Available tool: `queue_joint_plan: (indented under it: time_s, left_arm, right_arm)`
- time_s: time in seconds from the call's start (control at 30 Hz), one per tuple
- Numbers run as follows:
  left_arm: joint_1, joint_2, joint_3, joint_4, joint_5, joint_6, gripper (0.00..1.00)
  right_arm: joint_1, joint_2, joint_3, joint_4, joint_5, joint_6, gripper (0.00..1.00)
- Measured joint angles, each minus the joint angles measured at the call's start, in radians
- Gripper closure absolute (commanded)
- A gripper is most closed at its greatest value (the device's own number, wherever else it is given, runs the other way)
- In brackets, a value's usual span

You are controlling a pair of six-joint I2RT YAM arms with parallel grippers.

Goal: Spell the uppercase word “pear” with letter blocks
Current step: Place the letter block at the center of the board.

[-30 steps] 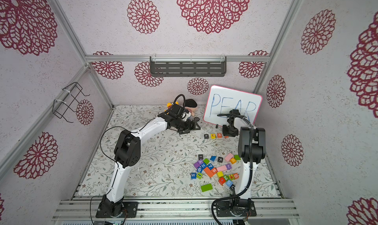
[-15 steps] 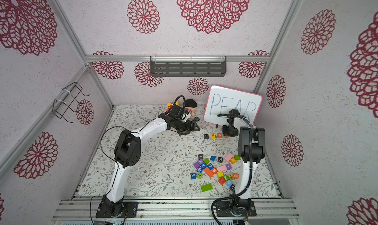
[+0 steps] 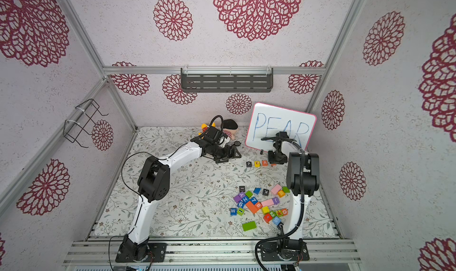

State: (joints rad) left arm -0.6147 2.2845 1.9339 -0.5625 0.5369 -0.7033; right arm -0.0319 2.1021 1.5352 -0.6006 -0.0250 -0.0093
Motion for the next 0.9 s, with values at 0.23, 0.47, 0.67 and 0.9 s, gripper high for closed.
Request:
queue_joint_plan:
  time_s: [0.23,0.47,0.67,0.9]
  left_arm:
    - [0.000,0.000,-0.003,0.000,0.000,0.000,0.02]
    - [0.000,-0.001,-0.005,0.001,0.000,0.000,0.02]
    - [0.000,-0.001,-0.011,0.002,0.000,0.000,0.02]
    - [0.000,-0.001,-0.013,0.004,0.001,0.000,0.02]
  right_arm:
    - [0.008,0.004,0.005,0.000,0.007,-0.007,0.56]
    - [0.011,0.004,0.005,0.000,0.024,-0.010,0.51]
    - [0.012,0.004,0.005,0.000,0.029,-0.010,0.50]
    - [0.011,0.004,0.005,0.001,0.031,-0.010,0.56]
